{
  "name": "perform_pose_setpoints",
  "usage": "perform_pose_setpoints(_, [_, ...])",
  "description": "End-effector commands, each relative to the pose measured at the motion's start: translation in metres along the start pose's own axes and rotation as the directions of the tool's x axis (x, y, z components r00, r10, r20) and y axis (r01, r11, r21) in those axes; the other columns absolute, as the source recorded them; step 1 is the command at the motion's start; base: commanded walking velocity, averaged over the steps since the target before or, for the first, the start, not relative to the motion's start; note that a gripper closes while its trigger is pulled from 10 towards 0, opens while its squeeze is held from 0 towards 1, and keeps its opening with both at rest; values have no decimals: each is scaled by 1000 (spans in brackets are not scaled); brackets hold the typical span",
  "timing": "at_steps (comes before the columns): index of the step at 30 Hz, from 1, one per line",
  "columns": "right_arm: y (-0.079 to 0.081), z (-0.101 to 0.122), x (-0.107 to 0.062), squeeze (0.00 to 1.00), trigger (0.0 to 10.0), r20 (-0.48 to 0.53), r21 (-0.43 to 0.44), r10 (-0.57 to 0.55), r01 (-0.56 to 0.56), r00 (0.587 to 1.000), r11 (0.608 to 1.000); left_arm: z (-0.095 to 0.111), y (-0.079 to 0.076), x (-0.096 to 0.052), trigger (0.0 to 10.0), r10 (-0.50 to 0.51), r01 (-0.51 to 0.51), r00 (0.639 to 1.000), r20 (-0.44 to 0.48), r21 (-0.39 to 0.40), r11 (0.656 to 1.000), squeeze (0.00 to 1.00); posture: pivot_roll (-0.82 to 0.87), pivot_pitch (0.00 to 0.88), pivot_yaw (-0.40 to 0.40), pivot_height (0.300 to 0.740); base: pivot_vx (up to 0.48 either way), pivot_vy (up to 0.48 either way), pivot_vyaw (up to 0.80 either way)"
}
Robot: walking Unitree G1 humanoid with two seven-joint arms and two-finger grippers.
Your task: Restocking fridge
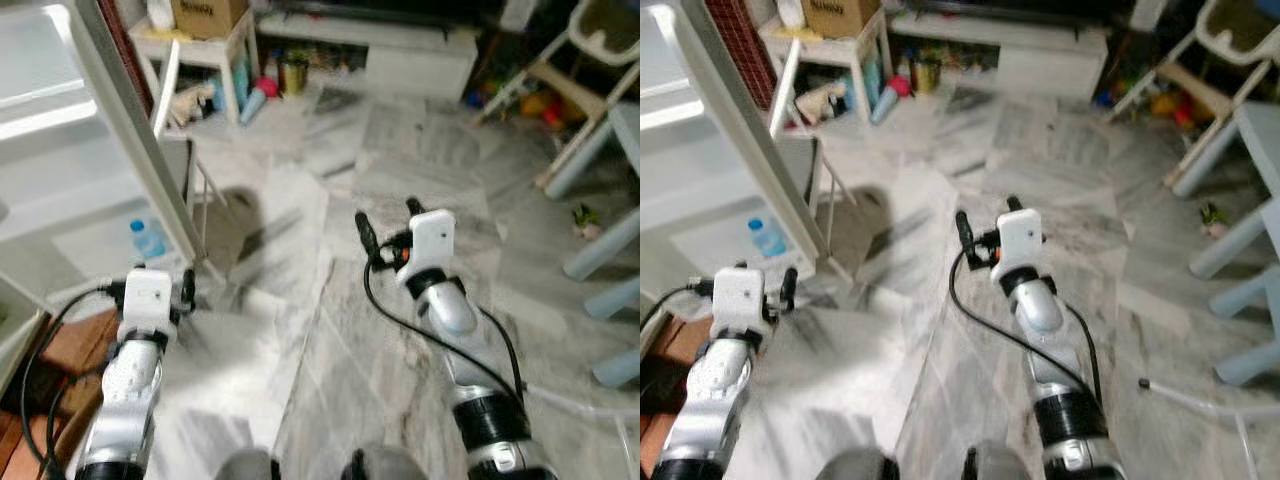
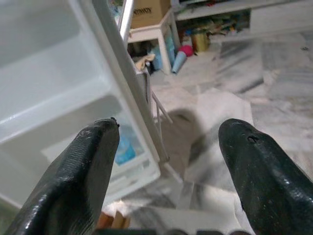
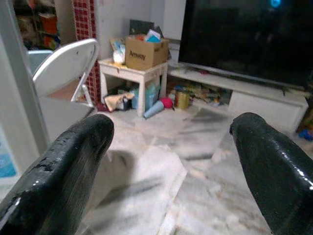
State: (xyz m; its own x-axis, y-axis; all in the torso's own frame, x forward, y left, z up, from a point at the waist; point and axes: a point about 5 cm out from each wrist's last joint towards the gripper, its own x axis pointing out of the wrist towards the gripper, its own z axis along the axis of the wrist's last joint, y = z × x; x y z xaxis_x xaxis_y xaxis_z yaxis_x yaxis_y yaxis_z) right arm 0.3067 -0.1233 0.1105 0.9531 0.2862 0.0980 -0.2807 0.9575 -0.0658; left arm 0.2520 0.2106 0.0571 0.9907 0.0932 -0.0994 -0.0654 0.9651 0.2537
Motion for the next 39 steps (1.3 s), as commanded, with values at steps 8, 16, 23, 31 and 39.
perform_pose_setpoints(8, [-2, 0, -1, 0, 10000, 3, -19, 20, -20, 1000, 1000, -2, -10, 1, 10000, 1, -1, 1000, -11, 5, 1000, 0, 87, 42, -9, 740, 470, 0, 716])
perform_pose_setpoints(16, [0, 0, 1, 0, 10000, 5, -21, 34, -34, 999, 999, -2, -11, 2, 10000, 14, -14, 1000, -17, 6, 1000, 0, 91, 42, -9, 740, 423, -101, 702])
perform_pose_setpoints(23, [3, -2, 1, 0, 10000, -5, -13, 57, -57, 998, 998, -4, -12, 3, 10000, 15, -15, 999, -32, 3, 1000, 0, 94, 50, -8, 740, 240, -371, 657])
perform_pose_setpoints(31, [4, -7, 2, 0, 10000, -33, 6, 64, -64, 997, 998, -5, -16, 2, 10000, 1, -1, 999, -41, 14, 1000, 0, 99, 49, -8, 740, 0, -479, 52])
perform_pose_setpoints(39, [11, -6, 2, 0, 10000, -13, -8, 125, -125, 992, 992, -4, -16, 2, 10000, 5, -4, 999, -37, 24, 1000, 0, 98, 47, -7, 740, 0, -480, 188])
